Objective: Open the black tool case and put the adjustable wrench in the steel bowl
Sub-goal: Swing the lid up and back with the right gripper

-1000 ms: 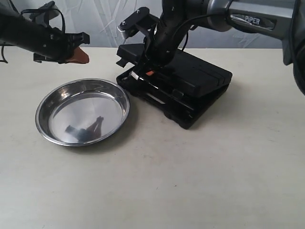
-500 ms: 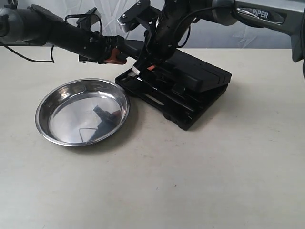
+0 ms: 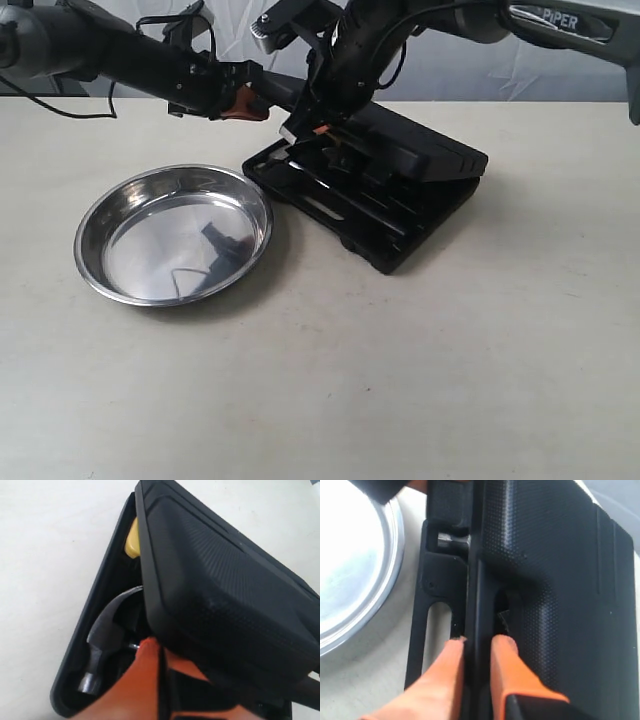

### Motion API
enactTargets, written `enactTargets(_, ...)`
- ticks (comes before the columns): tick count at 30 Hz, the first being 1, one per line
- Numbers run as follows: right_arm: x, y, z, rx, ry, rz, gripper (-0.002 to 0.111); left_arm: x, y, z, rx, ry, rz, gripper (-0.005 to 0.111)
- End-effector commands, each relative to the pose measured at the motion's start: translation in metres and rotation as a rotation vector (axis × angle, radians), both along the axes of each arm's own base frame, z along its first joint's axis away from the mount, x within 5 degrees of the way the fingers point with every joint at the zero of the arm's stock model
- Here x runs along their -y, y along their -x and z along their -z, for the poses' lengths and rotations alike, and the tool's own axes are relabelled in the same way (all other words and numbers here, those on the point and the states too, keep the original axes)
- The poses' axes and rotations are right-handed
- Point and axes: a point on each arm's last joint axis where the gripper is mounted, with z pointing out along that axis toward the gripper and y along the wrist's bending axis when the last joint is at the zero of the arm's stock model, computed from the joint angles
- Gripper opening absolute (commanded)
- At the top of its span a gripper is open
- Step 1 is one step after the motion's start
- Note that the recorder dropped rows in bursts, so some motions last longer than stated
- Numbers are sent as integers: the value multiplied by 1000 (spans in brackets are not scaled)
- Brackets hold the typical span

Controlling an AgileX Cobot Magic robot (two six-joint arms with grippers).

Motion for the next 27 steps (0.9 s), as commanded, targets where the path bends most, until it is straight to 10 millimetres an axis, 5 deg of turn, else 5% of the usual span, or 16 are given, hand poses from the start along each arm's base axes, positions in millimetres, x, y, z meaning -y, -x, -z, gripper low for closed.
enactTargets(1,2,9,-29,27,-41,1,35,7,-1,-11,23,41,0,0)
enactTargets(3,4,12,-38,38,-43,0,48,7,-1,-11,23,41,0,0)
enactTargets(6,7,17,-52,45,-56,13,48,8,-1,-11,22,46,0,0)
enactTargets(10,12,26,-68,33,-64,25,31,9,-1,-12,22,52,0,0)
enactTargets(12,12,33,-69,-27,-84,25,13,9,-1,-12,23,59,-3,0)
enactTargets(14,11,36,-67,-70,-79,16,0,10,-2,-13,25,66,-5,0)
enactTargets(27,0,18,-18,-107,-68,25,0,11,-5,-27,61,75,16,0)
